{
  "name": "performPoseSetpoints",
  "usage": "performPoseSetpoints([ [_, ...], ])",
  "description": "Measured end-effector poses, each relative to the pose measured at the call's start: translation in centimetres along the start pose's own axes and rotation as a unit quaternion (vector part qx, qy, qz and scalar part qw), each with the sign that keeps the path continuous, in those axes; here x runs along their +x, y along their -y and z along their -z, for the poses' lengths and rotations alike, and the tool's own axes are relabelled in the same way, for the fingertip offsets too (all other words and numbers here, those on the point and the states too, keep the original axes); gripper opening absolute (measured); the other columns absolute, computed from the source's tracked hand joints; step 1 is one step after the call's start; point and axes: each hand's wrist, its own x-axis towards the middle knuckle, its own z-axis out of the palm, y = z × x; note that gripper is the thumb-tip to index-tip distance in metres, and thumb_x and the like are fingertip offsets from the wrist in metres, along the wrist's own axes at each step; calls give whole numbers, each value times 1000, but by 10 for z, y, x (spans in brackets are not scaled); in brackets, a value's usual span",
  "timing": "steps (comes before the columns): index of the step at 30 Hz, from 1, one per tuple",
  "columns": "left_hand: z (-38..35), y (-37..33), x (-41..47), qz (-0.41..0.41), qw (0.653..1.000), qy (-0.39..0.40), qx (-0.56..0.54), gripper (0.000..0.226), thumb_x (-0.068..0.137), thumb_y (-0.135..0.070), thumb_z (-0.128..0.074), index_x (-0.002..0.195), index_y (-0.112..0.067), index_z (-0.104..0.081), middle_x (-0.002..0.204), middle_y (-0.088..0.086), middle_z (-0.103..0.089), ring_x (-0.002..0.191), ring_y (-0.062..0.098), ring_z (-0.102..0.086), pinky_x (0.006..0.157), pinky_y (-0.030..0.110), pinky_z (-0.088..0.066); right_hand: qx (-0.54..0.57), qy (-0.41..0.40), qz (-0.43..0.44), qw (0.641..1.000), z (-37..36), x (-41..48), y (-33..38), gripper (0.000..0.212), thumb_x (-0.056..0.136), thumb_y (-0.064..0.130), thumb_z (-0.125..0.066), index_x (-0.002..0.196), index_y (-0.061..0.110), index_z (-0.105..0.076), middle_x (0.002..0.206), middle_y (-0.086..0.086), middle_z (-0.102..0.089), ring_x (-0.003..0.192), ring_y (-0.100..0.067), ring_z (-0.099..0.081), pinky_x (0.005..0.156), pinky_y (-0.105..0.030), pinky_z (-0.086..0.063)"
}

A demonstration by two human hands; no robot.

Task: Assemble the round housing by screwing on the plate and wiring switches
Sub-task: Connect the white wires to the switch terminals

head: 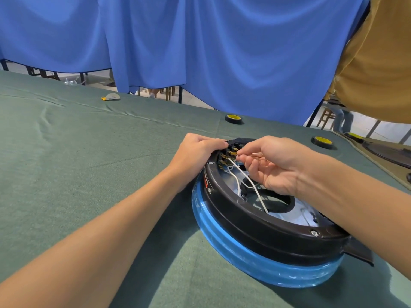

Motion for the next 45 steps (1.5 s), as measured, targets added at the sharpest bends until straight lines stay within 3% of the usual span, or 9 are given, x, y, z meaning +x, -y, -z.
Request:
performPoseSetpoints([
  [6, -1, 0, -1, -3, 1000, 7, -2, 18, 86, -17, -69, 72, -21, -81, 81, 13, -77, 71, 19, -70, 79, 35, -56, 2, -4, 0, 1000, 0, -1, -1, 4, 87, -4, -59, 87, -2, -62, 49, -5, -54, 33, -6, -46, 32, -12, -37],
  [12, 0, 0, 0, 6, 1000, 14, 2, 18, 87, -19, -69, 74, -19, -81, 81, 15, -77, 72, 23, -71, 84, 42, -57, 14, 23, -32, 999, 0, -1, -2, 5, 88, -3, -59, 83, -3, -61, 61, -8, -54, 35, -7, -49, 34, -13, -43],
  [15, -1, -1, 1, 15, 1000, 10, -2, 14, 88, -18, -68, 83, -15, -81, 95, 16, -77, 92, 25, -72, 98, 51, -52, 35, 30, -38, 998, 0, -2, -3, 4, 89, -6, -58, 89, -3, -61, 70, -10, -55, 36, -9, -52, 36, -15, -47],
  [18, -1, 0, 1, 18, 1000, 5, 5, 18, 90, -20, -67, 98, -9, -78, 118, 17, -71, 118, 29, -64, 110, 50, -41, 51, 36, -39, 997, 0, -1, -3, 9, 90, -8, -55, 92, -5, -63, 75, -10, -55, 40, -10, -56, 38, -16, -49],
  [27, 0, 2, 3, 10, 1000, 16, 13, 25, 94, -20, -63, 108, -2, -75, 122, 21, -68, 124, 30, -59, 114, 50, -37, 42, 48, -36, 997, 0, 2, -2, 11, 91, -9, -54, 94, -3, -64, 76, -11, -58, 45, -10, -60, 44, -16, -54],
  [34, 0, 2, 3, 2, 1000, 19, 11, 17, 94, -19, -63, 101, -10, -77, 123, 15, -69, 125, 22, -59, 114, 47, -37, -42, 61, 4, 997, 0, 6, 3, 11, 93, -5, -55, 84, -4, -61, 73, -9, -55, 40, -9, -59, 36, -14, -46],
  [40, 0, 4, 5, -1, 1000, 21, 3, 13, 93, -17, -64, 97, -16, -76, 124, 9, -69, 123, 15, -60, 114, 43, -38, -129, 78, 32, 988, 1, 6, 9, 11, 93, -5, -56, 82, -4, -59, 69, -8, -52, 42, -8, -55, 41, -14, -49],
  [43, 0, 4, 4, 4, 1000, 16, -5, 15, 92, -19, -65, 91, -14, -79, 116, 13, -72, 116, 23, -65, 111, 48, -41, -204, 110, 39, 972, 1, 4, 12, 15, 101, 3, -46, 87, -1, -50, 66, -7, -43, 41, -10, -42, 41, -16, -46],
  [45, 0, 3, 3, 3, 1000, 15, -1, 16, 92, -19, -65, 94, -12, -79, 113, 12, -73, 108, 23, -68, 109, 49, -43, -267, 97, 42, 958, 2, 3, 13, 24, 104, 11, -39, 88, -2, -50, 67, -11, -47, 43, -14, -46, 47, -22, -51],
])
